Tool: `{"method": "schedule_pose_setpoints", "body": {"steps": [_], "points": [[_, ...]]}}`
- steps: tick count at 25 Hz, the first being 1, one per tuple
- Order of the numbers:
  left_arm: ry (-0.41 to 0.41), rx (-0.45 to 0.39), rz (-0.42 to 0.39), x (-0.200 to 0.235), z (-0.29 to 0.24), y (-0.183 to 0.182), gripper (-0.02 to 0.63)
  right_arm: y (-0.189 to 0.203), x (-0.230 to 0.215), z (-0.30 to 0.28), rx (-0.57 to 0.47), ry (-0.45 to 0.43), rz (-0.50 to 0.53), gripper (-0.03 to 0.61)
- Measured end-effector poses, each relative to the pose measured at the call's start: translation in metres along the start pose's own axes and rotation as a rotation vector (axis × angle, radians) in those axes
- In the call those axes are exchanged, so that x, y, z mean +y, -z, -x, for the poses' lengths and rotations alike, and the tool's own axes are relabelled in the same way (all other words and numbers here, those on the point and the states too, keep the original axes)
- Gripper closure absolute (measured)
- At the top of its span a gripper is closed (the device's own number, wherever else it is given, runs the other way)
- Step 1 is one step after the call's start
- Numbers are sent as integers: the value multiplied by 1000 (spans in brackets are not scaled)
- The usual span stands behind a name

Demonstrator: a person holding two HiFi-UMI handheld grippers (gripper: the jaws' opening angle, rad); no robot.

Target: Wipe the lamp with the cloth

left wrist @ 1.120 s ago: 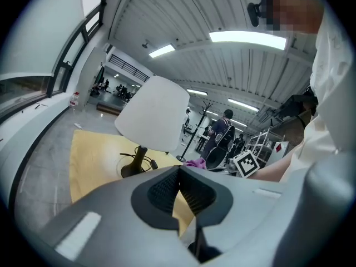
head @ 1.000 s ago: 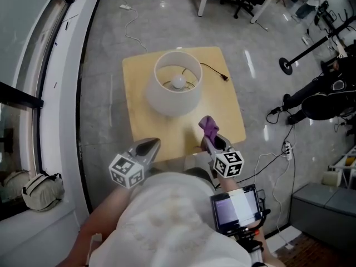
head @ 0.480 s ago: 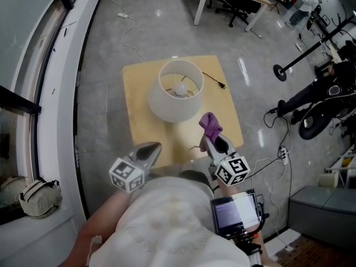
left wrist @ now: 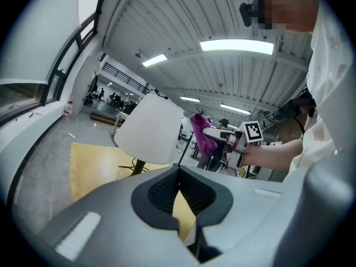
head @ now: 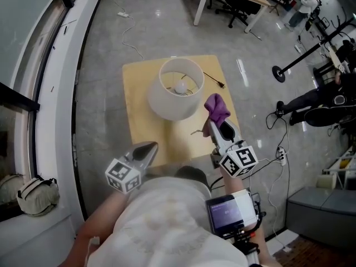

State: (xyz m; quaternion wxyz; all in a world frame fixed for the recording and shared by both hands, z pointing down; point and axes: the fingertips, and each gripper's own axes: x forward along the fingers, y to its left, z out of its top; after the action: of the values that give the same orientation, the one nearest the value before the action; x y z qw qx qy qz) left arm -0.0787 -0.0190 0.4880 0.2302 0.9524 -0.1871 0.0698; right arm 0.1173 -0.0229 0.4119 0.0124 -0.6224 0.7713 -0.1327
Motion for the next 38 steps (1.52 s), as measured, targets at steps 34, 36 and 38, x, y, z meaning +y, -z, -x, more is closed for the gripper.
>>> {"method": "schedule_pose_setpoints", "body": {"steps": [34,36,38], "points": [[-142,-69,-159,-53,-67,-107,614,-53,-12,-76,-92,-369,-25,466],[-158,-99,-181,-54,-68,-125,614,-51,-13,-76,-85,-384,-14,466],[-174,-125,-204,-53,-68,-141,614,-49,-12,-75,-81,-393,-8,466]]}}
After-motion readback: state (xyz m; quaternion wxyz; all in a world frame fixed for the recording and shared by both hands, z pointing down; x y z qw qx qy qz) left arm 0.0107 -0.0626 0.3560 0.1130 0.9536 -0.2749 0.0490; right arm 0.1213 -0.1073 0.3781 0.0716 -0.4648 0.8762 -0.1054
